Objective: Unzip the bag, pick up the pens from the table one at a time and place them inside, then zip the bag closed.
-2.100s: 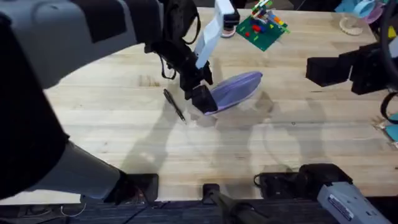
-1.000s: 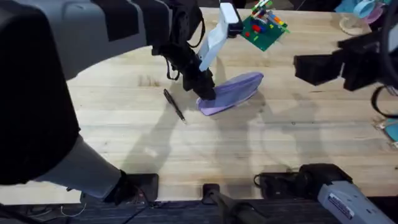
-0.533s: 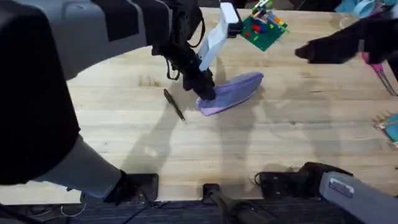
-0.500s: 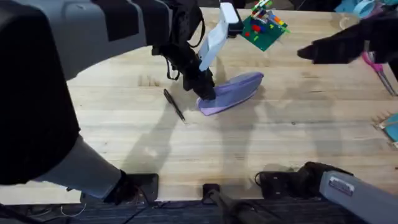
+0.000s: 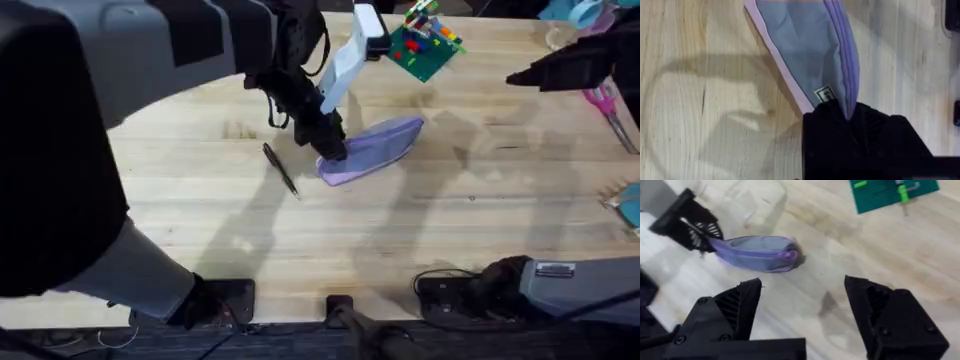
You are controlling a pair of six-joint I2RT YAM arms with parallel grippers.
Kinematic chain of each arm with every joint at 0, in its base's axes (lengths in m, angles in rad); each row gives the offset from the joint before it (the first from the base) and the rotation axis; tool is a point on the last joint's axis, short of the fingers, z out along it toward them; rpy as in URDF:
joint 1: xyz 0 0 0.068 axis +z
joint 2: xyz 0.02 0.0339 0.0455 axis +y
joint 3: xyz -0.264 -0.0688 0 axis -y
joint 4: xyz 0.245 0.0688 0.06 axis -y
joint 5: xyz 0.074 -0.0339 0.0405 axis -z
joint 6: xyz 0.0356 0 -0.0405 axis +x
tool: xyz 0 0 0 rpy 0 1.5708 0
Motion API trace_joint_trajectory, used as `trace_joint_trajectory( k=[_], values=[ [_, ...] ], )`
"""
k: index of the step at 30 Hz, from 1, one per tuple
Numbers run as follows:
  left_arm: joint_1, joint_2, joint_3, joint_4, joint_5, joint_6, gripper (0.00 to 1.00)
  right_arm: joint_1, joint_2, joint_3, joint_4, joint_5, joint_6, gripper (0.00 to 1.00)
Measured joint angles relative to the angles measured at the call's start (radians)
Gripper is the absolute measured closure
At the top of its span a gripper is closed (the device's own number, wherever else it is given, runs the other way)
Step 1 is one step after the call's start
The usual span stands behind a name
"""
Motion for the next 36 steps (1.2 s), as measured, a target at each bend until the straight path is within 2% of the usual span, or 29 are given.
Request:
trace_joint_trajectory(
  k=[9,13,16,21,24,29,32,36],
  values=[
    [0.000,0.000,0.000,0.003,0.000,0.000,0.958,-0.002,0.078,0.002,0.182,0.000,-0.025,0.006],
    [0.000,0.000,0.000,0.007,-0.002,0.000,0.958,-0.002,0.103,0.002,0.213,0.000,-0.098,0.006],
    [0.000,0.000,0.000,0.009,-0.003,0.000,0.958,0.001,0.105,0.002,0.189,-0.001,-0.256,0.006],
    [0.000,0.000,0.000,0.012,-0.003,0.000,0.958,0.010,0.105,0.003,0.107,-0.027,-0.675,0.006],
    [0.000,0.000,0.000,0.012,-0.004,0.000,0.958,0.010,0.116,0.003,0.086,-0.065,-0.841,0.006],
    [0.000,0.000,0.000,0.013,-0.004,0.000,0.958,0.010,0.212,0.003,0.077,-0.178,-0.969,0.006],
    [0.000,0.000,0.000,0.014,-0.004,0.000,0.958,0.014,0.283,0.003,0.051,-0.253,-0.999,0.006],
    [0.000,0.000,0.000,0.016,-0.005,0.000,0.958,0.033,0.348,0.002,0.018,-0.289,-1.015,0.006]
  ],
)
